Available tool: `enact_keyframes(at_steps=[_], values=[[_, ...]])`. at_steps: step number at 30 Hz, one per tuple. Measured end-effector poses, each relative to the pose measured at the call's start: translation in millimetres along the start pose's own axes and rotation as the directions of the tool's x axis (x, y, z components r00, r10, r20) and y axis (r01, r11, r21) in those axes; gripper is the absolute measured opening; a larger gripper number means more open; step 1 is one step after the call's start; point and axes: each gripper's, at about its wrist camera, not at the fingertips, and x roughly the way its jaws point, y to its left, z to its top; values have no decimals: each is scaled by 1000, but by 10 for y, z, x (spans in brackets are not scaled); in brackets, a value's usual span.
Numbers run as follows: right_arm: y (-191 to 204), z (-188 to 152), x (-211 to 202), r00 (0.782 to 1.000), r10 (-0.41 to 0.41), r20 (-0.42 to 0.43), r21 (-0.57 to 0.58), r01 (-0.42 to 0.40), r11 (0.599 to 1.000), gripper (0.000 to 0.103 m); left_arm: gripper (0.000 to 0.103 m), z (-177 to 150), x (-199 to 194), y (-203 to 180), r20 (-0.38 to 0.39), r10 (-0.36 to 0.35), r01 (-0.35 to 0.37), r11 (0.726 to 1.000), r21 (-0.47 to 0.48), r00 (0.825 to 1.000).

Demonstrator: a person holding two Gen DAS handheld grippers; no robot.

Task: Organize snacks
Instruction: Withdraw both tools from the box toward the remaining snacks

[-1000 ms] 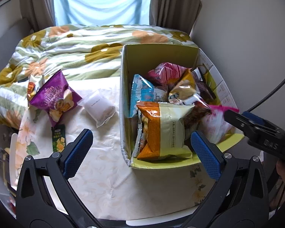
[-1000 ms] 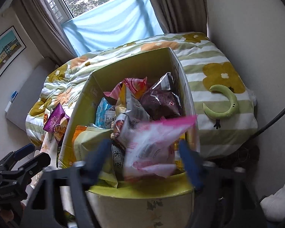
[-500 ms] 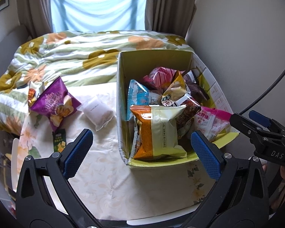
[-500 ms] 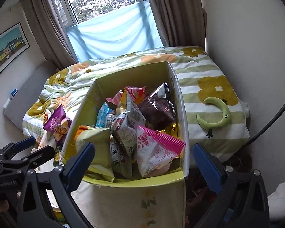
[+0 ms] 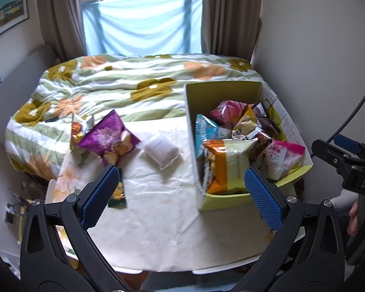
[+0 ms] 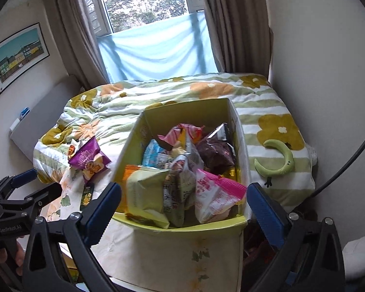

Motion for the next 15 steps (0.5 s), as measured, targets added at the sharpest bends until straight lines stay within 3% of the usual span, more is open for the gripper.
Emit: enact_keyframes(at_steps=[7,15], values=[[353,-27,-30,999,30,12,-11,-30,999,102,102,-181,-120,544,-5,35,-35,999,-38,999],[1083,23,212,997,66,26,-50,-65,997,102,102,-179,-36,1309,-16,51,-52,998,-36,999]])
